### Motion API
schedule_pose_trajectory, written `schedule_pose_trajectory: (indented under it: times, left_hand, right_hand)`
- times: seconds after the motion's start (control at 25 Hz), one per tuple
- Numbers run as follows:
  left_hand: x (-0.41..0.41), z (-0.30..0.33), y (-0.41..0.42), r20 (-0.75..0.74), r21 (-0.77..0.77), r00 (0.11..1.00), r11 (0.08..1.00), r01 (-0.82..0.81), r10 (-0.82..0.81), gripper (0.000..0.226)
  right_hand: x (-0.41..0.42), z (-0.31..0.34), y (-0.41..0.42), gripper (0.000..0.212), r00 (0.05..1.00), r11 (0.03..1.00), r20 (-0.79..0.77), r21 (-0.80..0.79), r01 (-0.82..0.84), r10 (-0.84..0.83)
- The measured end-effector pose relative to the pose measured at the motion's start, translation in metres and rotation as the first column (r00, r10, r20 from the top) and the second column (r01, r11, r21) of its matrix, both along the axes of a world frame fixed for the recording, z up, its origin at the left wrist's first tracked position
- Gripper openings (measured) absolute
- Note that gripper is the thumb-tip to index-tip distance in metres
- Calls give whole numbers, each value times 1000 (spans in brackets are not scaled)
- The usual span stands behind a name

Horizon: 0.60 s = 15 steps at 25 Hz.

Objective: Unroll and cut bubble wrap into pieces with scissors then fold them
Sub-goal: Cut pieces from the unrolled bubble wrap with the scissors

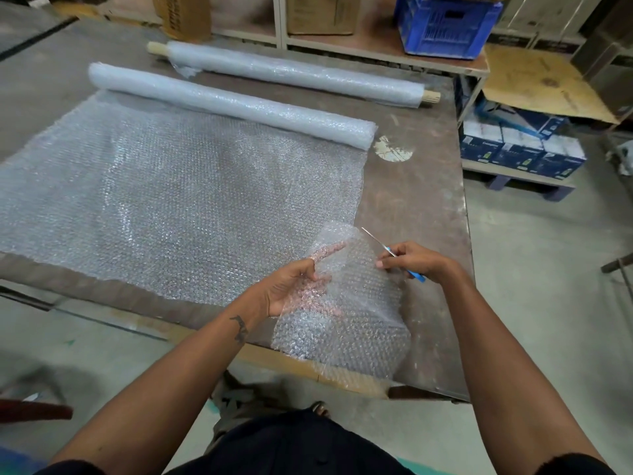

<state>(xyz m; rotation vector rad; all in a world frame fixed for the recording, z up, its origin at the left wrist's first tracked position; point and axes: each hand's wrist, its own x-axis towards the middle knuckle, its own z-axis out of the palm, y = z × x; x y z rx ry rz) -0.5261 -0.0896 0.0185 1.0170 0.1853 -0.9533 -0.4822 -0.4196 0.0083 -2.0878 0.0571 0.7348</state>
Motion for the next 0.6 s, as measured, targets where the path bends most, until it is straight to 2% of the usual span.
schedule_pose_trajectory:
  times: [0.08, 0.16, 0.28, 0.32, 0.4, 0.44, 0.48, 0.56, 0.6]
  left_hand:
    - [-1, -2, 6, -9, 3, 999, 999, -50, 50, 68]
    - [-1, -8, 13, -2, 27, 995, 994, -105, 105, 74]
    - [3, -13, 20, 119, 203, 982, 965, -168, 146, 65]
    - [5, -16, 23, 165, 267, 978, 949, -170, 128, 54]
    - [6, -17, 26, 234, 361, 969, 918, -163, 80, 14]
    - [7, -21, 29, 270, 394, 962, 906, -157, 49, 10]
    - [10, -27, 34, 290, 416, 957, 898, -144, 20, 26]
    - [14, -35, 40, 326, 460, 945, 871, -172, 15, 61]
    - [16, -37, 42, 357, 489, 934, 849, -202, 17, 62]
  right_hand:
    - [3, -3, -3, 28, 1000, 1000, -22, 3, 10, -10]
    - [3, -5, -3, 25, 998, 1000, -54, -7, -13, 12]
    - [2, -11, -1, 22, 993, 994, -69, -33, -102, 100]
    - [3, -14, -2, 22, 990, 989, -68, -68, -130, 125]
    - [5, -17, -2, 26, 989, 981, -54, -126, -145, 139]
    - [6, -19, -2, 31, 992, 982, -40, -147, -121, 116]
    - [6, -19, -3, 33, 996, 985, -26, -149, -84, 81]
    - [4, -17, 0, 20, 1000, 998, -1, -65, 12, -12]
    - [2, -16, 2, 14, 998, 998, 14, -22, 55, -55]
